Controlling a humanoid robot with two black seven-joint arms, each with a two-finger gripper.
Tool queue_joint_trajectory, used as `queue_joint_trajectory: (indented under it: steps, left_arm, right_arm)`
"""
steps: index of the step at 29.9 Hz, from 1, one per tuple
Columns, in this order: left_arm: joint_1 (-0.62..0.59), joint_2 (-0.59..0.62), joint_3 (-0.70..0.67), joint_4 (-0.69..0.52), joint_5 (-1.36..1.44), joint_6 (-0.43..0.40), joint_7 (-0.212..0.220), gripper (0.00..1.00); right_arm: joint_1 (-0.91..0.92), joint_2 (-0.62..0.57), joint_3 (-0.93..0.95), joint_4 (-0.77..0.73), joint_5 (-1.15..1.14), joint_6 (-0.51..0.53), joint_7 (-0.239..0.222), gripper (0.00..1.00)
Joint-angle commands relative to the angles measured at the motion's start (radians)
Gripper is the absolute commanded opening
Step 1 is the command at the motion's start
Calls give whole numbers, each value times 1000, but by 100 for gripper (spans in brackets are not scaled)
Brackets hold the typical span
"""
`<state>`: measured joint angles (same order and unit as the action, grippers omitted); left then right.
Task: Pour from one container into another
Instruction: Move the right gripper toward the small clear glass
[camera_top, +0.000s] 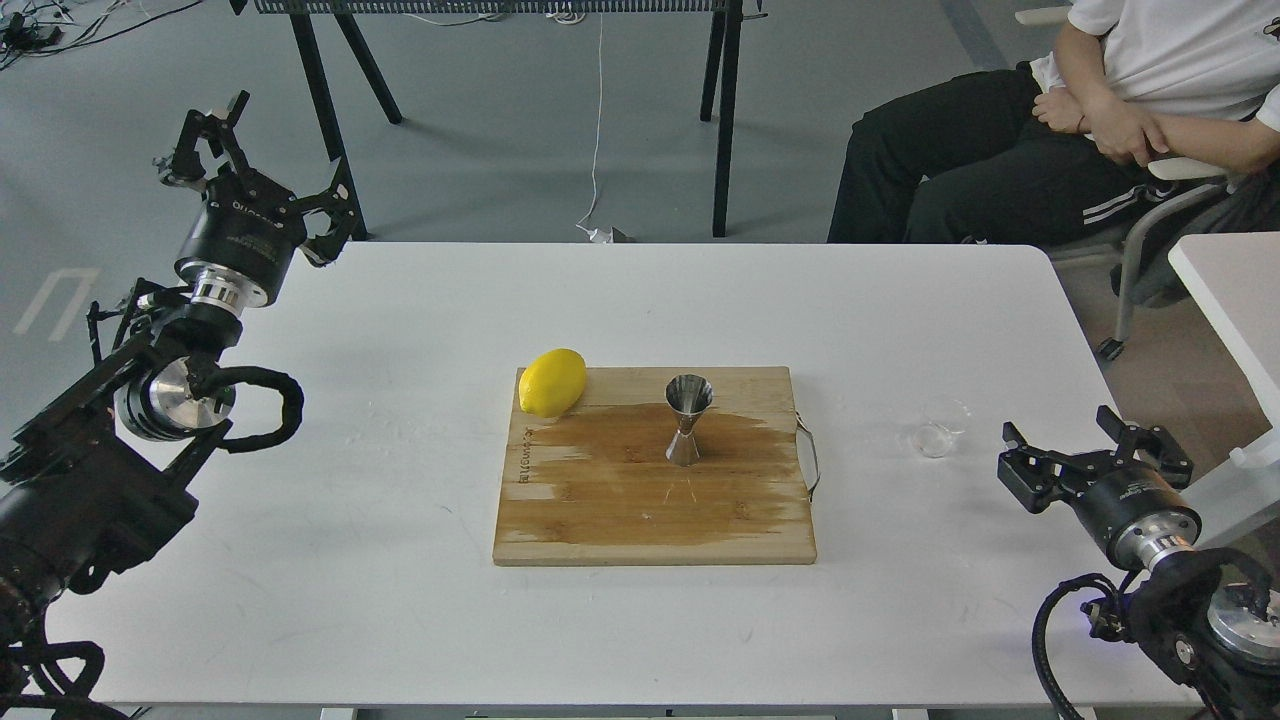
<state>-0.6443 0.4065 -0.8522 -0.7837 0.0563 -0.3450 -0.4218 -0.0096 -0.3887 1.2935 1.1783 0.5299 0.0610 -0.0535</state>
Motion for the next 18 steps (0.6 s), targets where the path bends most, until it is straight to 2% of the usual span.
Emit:
queue_joint_trajectory:
  steps: [1, 7, 18]
  left_arm:
    - [-3, 0, -1, 0, -1, 9, -2, 100]
    - [-5, 2, -1, 0, -1, 8, -5, 100]
    - [0, 0, -1, -5, -1, 11, -8, 100]
  right_arm:
    - [31, 39, -26, -12, -2, -33, 0, 100]
    - [59, 68, -80, -25, -21, -76, 1, 100]
    - [149, 182, -83, -250, -31, -75, 9, 100]
